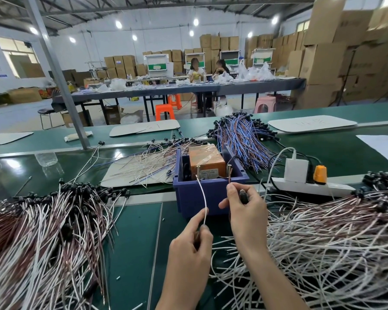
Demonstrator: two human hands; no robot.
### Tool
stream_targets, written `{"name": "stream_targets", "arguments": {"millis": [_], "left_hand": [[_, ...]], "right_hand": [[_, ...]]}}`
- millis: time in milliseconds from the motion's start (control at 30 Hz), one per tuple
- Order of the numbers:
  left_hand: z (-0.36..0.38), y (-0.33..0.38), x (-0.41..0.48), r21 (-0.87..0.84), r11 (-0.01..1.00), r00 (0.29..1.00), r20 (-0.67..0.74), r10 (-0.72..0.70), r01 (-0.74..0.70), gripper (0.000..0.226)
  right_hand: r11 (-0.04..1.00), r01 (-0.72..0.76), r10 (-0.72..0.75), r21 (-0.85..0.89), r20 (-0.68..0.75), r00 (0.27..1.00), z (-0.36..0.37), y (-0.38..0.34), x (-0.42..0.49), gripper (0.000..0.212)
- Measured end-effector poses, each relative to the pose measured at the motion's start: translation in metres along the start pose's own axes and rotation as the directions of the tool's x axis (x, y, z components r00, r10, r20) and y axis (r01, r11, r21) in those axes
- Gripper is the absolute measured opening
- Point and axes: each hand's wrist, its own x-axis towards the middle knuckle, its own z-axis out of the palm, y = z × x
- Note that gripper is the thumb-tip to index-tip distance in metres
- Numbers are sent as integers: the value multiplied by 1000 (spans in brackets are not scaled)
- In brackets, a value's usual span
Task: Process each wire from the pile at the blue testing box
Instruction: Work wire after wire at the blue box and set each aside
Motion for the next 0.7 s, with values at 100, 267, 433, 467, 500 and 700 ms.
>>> {"name": "stream_targets", "arguments": {"millis": [100,267,433,467,500,700], "left_hand": [[-1,0,1,5,1000,1000,-14,8,-8,45],[-1,0,0,6,1000,1000,-7,6,-6,44],[-1,-1,0,5,1000,1000,-4,0,0,41],[0,-1,0,6,1000,1000,-5,2,-2,41],[0,-1,0,6,1000,1000,-7,4,-4,41],[2,6,-5,25,999,995,-94,42,-40,39]], "right_hand": [[1000,-7,7,3,-10,1000,0,0,1,12],[1000,1,-1,-3,-11,1000,0,0,1,11],[1000,8,-8,-8,-5,1000,1,0,2,11],[1000,10,-10,-10,-4,1000,1,0,2,11],[1000,14,-14,-14,-2,1000,1,0,2,11],[1000,9,-9,-20,-6,1000,1,2,2,12]]}}
